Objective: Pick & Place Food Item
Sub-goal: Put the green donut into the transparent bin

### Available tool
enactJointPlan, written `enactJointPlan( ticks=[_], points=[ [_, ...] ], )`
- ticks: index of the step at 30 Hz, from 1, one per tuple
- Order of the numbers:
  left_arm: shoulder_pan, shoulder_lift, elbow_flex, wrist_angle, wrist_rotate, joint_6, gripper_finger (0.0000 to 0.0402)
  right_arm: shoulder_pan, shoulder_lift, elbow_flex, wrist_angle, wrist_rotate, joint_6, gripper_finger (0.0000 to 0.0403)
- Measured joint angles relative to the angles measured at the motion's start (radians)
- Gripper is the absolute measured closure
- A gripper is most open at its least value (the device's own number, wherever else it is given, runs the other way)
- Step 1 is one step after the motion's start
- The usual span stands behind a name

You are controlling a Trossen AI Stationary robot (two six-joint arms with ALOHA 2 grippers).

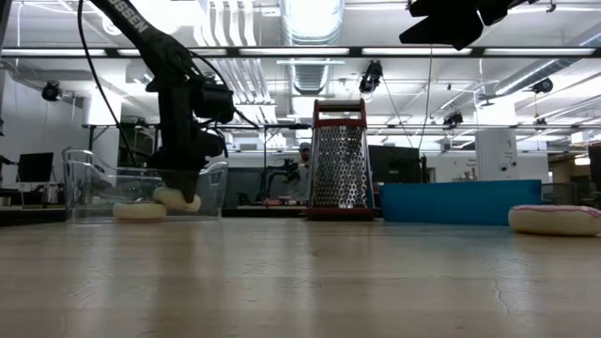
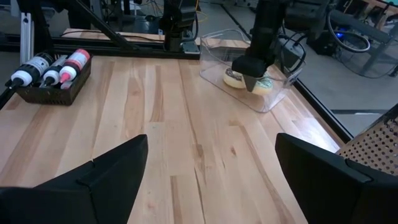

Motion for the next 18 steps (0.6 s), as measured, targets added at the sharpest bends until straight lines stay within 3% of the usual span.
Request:
enactJointPlan(
  ticks=[9,18],
  points=[
    [0.000,-0.004,0.000,-0.010,-0.001,0.007,0.0190,0.000,0.000,0.000,0.000,0.000,0.001,0.0062],
    [0.000,-0.105,0.035,-0.076,-0.033,0.027,0.0190,-0.001,0.000,0.000,0.000,0.000,0.001,0.0053]
  ],
)
